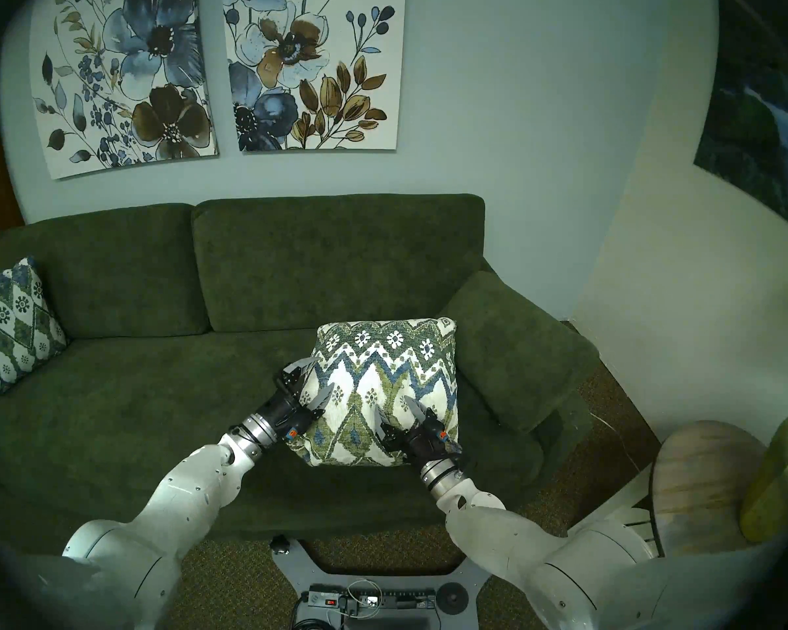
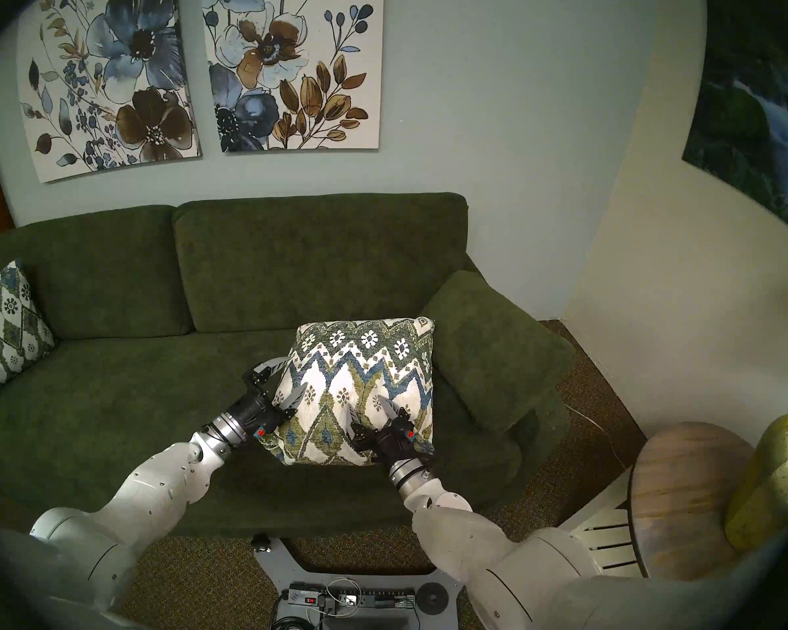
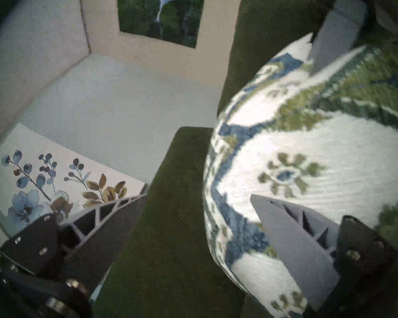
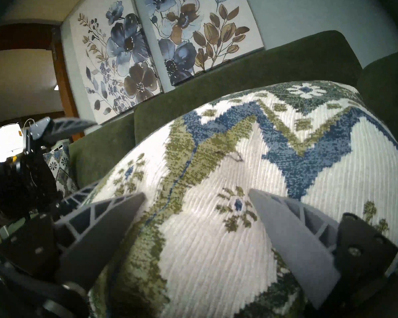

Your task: Fluff a cushion

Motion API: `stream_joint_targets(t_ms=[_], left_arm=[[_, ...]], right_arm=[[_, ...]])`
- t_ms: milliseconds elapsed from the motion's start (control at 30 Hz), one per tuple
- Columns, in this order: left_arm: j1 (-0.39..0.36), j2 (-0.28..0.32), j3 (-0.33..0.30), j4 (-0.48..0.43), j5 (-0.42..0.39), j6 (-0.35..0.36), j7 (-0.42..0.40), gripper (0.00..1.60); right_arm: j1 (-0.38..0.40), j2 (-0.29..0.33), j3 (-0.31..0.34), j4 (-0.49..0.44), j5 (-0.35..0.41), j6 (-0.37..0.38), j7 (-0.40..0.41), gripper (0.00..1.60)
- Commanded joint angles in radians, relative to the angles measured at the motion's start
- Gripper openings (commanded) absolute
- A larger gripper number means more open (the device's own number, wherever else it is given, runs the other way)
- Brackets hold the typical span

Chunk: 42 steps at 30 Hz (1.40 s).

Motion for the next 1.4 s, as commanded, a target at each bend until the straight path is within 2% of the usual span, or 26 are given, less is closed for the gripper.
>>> stream_joint_targets(t_ms=[0,200,433,767,1133,1267,1367], left_arm=[[-0.015,-0.059,0.005,0.068,-0.002,0.04,-0.036,1.6],[-0.019,-0.091,-0.001,0.122,-0.023,0.063,-0.053,1.6],[-0.005,-0.141,0.004,0.167,-0.046,0.083,-0.059,1.6],[0.005,-0.18,0.006,0.207,-0.093,0.113,-0.05,1.6],[0.029,-0.256,0.023,0.244,-0.115,0.14,-0.034,1.6],[0.042,-0.264,0.019,0.274,-0.124,0.146,-0.023,1.6],[0.051,-0.266,0.02,0.301,-0.129,0.144,-0.013,1.6]], right_arm=[[-0.039,-0.022,-0.015,-0.036,-0.005,-0.037,0.05,1.6],[-0.055,-0.031,-0.024,-0.076,-0.004,-0.047,0.084,1.6],[-0.04,-0.011,-0.016,-0.13,0.004,-0.047,0.106,1.6],[0.015,-0.006,-0.005,-0.241,0.009,-0.047,0.141,1.6],[0.108,-0.012,0.016,-0.369,0.01,-0.047,0.18,1.6],[0.099,-0.011,0.004,-0.434,-0.01,-0.047,0.198,1.6],[0.084,0.004,0.005,-0.408,-0.01,-0.047,0.185,1.6]])
